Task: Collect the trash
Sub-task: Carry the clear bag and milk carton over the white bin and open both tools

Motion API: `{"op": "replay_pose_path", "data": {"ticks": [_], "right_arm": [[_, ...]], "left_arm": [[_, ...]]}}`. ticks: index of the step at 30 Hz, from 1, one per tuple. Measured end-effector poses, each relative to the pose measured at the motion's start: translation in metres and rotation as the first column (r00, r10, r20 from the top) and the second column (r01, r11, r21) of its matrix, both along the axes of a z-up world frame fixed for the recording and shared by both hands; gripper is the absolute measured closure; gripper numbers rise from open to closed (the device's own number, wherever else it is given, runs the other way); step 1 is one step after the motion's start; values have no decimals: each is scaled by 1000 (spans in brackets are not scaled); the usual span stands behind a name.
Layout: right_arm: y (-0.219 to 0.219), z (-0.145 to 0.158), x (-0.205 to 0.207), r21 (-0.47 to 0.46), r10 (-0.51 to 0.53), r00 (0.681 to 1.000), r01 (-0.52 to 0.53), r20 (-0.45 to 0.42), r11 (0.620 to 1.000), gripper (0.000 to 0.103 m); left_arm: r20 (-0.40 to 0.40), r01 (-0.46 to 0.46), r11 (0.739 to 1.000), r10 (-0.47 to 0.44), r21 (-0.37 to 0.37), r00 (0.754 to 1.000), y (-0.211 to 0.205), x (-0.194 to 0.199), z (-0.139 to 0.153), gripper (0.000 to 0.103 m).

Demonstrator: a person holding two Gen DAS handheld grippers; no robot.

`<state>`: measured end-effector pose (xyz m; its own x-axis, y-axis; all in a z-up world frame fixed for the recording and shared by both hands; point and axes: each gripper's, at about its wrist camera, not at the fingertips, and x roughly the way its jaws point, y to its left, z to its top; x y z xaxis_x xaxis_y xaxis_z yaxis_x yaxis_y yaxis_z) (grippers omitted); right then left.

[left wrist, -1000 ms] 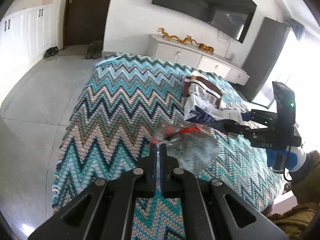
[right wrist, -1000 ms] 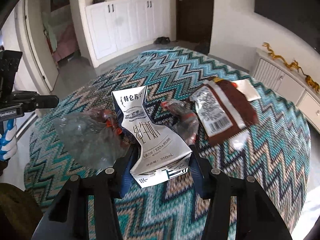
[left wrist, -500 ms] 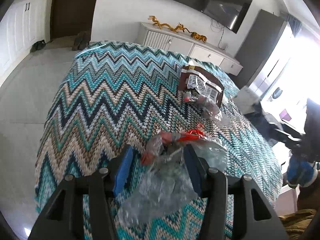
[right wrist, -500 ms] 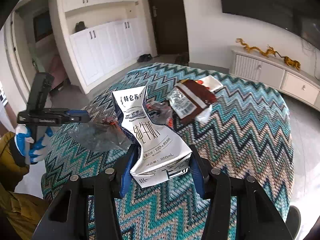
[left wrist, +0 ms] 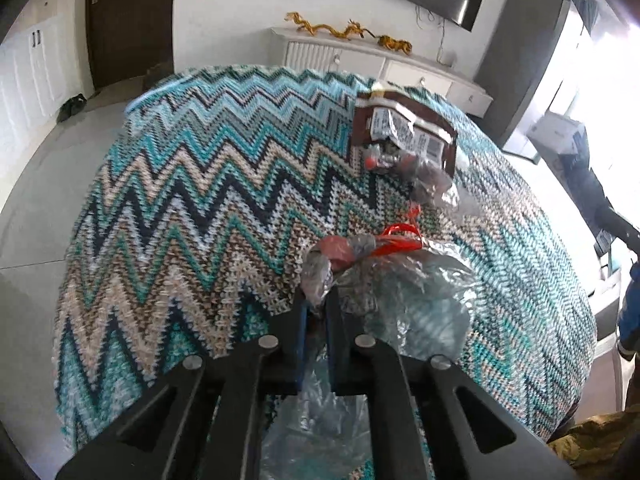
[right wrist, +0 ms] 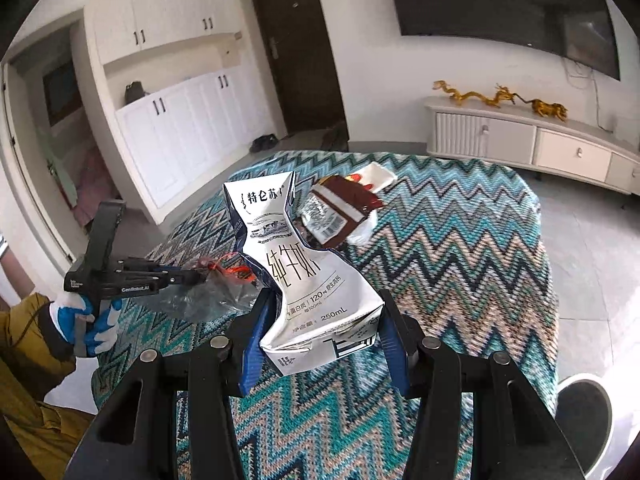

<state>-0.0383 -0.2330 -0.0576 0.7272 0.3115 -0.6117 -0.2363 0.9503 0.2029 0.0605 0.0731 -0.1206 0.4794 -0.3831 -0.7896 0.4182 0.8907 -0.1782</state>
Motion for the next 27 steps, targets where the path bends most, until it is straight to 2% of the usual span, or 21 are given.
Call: {"op": "replay_pose_path", "data": {"ticks": [4,7,13,19,22,27], "right_arm": [[-22,6,-14,14,-56,998,55,27,998,53],[-47,8,-27,35,-123,991,122,42,992,53],[-108,0,-61,60,-279,959,276,44,959,53],[-171,-17,-94,53,-440,898,439,19,897,53],[-205,-35,-107,43,-521,853,522,-20,852,53],[-259,-74,-119,18,-633,766,638,-109,770,53]], "left_arm": [[38,-20,999,21,-28,999,6,-9,24,96],[77,5,999,-1,-45,997,-4,-15,48,96],[120,126,990,-117,-67,986,-63,-22,84,96],[98,287,955,-280,-71,955,-165,-22,95,96],[91,374,926,-369,-49,925,-236,-25,95,96],[48,468,883,-466,-42,883,-349,-27,87,96]]}}
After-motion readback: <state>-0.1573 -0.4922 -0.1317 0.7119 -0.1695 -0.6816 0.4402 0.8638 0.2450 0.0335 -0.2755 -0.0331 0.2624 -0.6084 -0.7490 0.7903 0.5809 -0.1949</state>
